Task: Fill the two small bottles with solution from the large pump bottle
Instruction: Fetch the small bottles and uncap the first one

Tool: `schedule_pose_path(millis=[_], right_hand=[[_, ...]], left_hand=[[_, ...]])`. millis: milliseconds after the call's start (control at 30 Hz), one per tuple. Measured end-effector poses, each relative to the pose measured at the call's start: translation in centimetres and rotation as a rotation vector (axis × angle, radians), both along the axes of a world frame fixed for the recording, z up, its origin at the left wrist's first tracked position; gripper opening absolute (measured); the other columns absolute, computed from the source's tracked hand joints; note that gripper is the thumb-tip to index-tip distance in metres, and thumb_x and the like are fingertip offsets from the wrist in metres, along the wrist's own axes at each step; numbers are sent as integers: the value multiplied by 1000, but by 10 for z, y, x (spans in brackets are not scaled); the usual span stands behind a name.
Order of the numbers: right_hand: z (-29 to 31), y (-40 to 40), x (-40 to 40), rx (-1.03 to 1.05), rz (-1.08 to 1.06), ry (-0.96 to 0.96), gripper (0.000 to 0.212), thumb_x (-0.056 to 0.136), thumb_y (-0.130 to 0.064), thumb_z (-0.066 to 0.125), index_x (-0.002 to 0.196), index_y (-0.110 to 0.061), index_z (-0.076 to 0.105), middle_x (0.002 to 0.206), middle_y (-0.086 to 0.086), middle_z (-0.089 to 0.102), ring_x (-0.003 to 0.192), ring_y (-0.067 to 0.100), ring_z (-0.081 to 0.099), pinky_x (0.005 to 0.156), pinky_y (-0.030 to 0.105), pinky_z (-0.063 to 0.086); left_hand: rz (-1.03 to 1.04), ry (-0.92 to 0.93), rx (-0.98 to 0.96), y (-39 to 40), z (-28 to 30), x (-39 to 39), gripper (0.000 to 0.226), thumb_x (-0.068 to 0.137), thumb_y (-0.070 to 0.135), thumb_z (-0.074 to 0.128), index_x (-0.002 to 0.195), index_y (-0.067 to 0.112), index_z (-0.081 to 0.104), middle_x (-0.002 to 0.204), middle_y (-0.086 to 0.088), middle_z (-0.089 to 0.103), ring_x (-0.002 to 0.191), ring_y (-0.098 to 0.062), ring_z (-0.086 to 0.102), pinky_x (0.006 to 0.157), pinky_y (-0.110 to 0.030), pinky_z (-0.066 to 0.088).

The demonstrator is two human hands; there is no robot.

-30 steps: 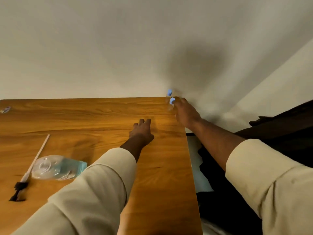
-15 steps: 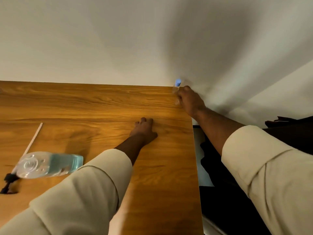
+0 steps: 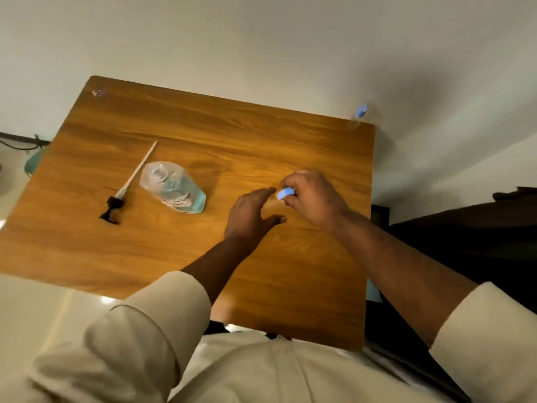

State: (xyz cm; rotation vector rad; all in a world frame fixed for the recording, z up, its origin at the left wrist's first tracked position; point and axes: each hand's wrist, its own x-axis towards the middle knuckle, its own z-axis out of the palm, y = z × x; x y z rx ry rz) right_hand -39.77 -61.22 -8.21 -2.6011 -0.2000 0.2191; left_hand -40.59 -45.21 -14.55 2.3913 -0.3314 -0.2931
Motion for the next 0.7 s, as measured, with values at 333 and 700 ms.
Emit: schedule_pose_path(millis=[333,700], right_hand=[[35,84,-28,-208,154,34,16,88,-22,62,101,-14,65,99,3,57,85,20,59,68,33,50],[68,88,-21,-371,561,68,23,86,-7,61,105,-19,67,111,0,58,92,14,56,66,22,43]], left_hand=[[-193,-37,-225,82,10,1,34,76,23,81,108,14,74,102,-6,74,96,-23,63,76,-26,43],[-439,84,-201,98,32,18,27,76,23,81,95,6,73,85,-8,71,83,-23,65,76,-40,53]])
